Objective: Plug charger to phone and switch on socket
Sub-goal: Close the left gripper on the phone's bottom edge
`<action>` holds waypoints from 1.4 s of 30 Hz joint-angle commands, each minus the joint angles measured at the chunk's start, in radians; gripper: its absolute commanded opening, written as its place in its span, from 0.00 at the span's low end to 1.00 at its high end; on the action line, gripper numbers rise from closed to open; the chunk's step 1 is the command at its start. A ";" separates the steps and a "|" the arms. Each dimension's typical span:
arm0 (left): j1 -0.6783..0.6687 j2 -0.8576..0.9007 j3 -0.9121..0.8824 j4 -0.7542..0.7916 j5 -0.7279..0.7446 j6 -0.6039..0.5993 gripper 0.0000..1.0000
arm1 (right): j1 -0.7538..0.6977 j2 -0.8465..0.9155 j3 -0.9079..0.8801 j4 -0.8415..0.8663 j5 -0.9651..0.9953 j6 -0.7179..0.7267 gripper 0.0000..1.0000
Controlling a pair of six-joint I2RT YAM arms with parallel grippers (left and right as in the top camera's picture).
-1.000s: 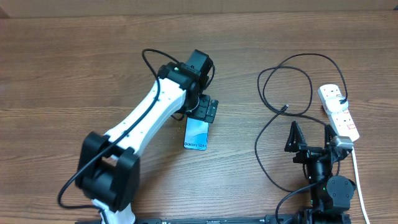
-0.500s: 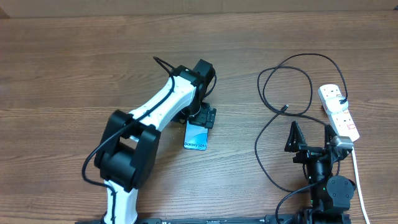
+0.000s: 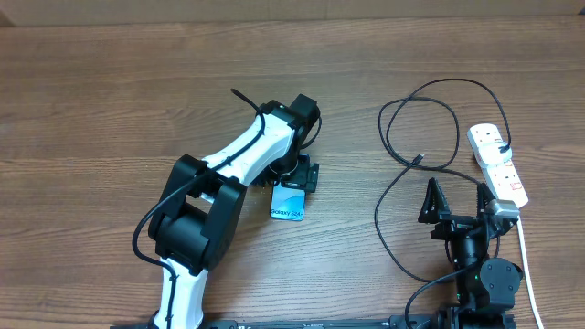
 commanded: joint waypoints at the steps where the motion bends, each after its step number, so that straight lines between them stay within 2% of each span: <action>1: -0.013 0.013 0.019 0.004 -0.006 -0.062 1.00 | 0.005 -0.010 -0.010 0.007 0.006 0.000 1.00; 13: -0.013 0.013 -0.005 0.062 -0.010 -0.090 0.99 | 0.005 -0.010 -0.010 0.008 0.006 0.000 1.00; 18: -0.014 0.013 -0.091 0.111 -0.009 -0.148 1.00 | 0.005 -0.010 -0.010 0.008 0.006 0.000 1.00; 25: -0.013 0.013 -0.194 0.143 -0.010 -0.130 1.00 | 0.005 -0.010 -0.010 0.008 0.006 0.000 1.00; 29: -0.013 0.013 -0.198 0.137 -0.010 -0.082 0.88 | 0.005 -0.010 -0.010 0.007 0.006 0.000 1.00; 33: -0.013 0.013 -0.198 0.140 -0.010 -0.083 0.76 | 0.005 -0.010 -0.010 0.008 0.006 0.000 1.00; 42: -0.013 0.013 -0.198 0.147 -0.006 -0.198 0.69 | 0.005 -0.010 -0.010 0.008 0.006 0.000 1.00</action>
